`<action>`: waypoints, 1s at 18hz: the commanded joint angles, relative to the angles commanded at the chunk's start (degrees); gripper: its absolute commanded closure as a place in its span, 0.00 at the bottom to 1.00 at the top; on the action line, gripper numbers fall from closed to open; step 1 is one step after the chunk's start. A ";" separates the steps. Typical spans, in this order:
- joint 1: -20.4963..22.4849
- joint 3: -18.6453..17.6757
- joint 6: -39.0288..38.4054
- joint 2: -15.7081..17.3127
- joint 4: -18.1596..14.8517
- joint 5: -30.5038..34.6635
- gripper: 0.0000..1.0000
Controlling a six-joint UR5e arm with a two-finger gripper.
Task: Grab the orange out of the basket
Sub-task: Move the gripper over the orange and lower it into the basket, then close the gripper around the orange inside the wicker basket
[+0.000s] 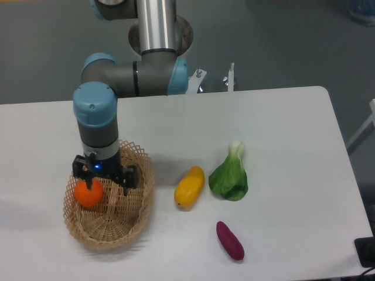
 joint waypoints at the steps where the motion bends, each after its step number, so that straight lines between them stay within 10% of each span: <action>1: -0.52 -0.26 -1.05 -0.18 0.17 -0.18 0.00; 18: 0.17 0.09 -5.55 -4.57 0.70 -5.72 0.00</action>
